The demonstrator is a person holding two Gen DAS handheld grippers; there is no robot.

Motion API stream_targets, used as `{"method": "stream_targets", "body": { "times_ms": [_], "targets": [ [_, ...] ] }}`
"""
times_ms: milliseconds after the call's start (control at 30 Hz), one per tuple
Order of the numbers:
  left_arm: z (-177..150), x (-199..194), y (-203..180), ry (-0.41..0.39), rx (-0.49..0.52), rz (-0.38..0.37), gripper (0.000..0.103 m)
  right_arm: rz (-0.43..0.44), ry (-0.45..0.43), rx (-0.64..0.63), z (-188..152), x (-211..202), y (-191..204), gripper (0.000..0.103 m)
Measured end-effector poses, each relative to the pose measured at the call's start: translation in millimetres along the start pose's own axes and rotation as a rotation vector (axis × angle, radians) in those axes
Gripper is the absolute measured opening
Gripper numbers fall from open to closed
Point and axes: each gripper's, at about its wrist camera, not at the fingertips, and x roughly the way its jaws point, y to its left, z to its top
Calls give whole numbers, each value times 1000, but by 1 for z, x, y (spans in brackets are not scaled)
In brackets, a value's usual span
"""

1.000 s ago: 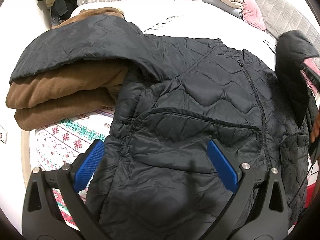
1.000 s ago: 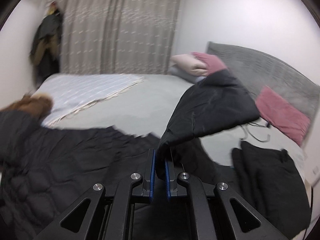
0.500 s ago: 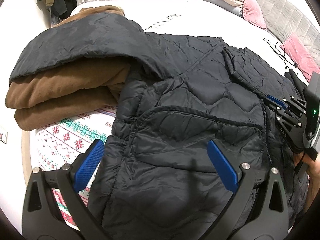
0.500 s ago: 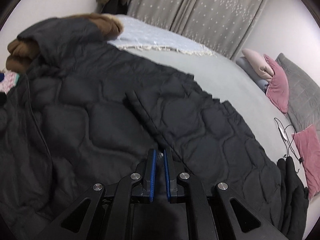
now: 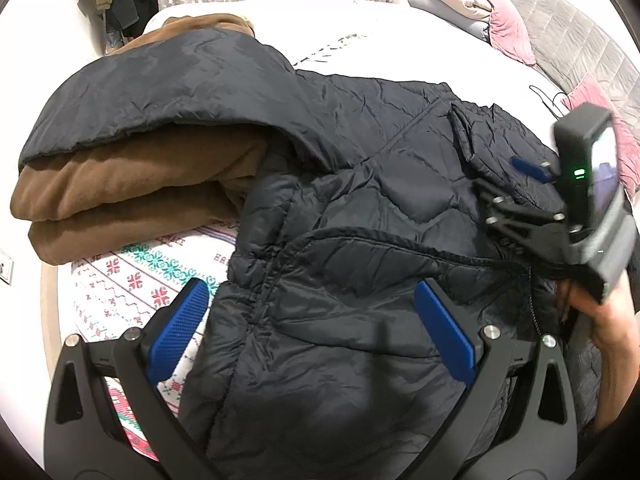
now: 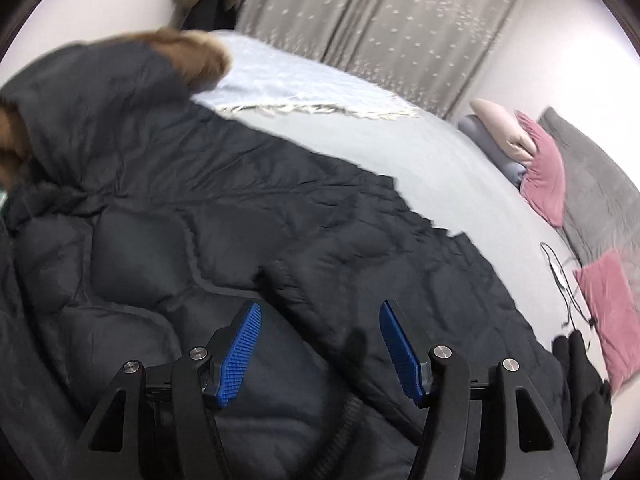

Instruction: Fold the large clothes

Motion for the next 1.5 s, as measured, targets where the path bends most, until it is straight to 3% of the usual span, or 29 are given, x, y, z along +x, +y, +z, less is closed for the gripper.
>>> {"method": "stream_targets", "body": {
  "times_ms": [33, 133, 267, 567, 1000, 1300, 1333, 1400, 1467, 1500],
  "targets": [
    [1, -1, 2, -1, -6, -2, 102, 6, 11, -8, 1, 6, 6, 57],
    [3, -1, 6, 1, -20, -9, 102, -30, 32, -24, 0, 16, 14, 12],
    [4, -1, 5, 6, -18, -19, 102, -39, 27, -9, 1, 17, 16, 4],
    [1, -1, 0, 10, -4, -23, 102, -14, -46, 5, -5, -35, 32, 4],
    [3, 1, 2, 13, -12, -23, 102, -7, -33, 5, -8, -26, 39, 4],
    [2, 3, 3, 19, -15, -21, 102, -33, -33, 27, -8, -20, 37, 6],
    [2, 3, 3, 19, -16, -23, 102, -44, -32, 26, -6, -19, 36, 11],
    [2, 3, 2, 18, -16, -21, 102, -72, -32, 21, -1, -15, 34, 30],
    [2, 5, 1, 20, -13, -17, 102, -88, -40, 23, 5, -10, 31, 65],
    [1, 5, 1, 21, -12, -16, 102, -87, -40, 21, 7, -6, 30, 66]
  ]
}}
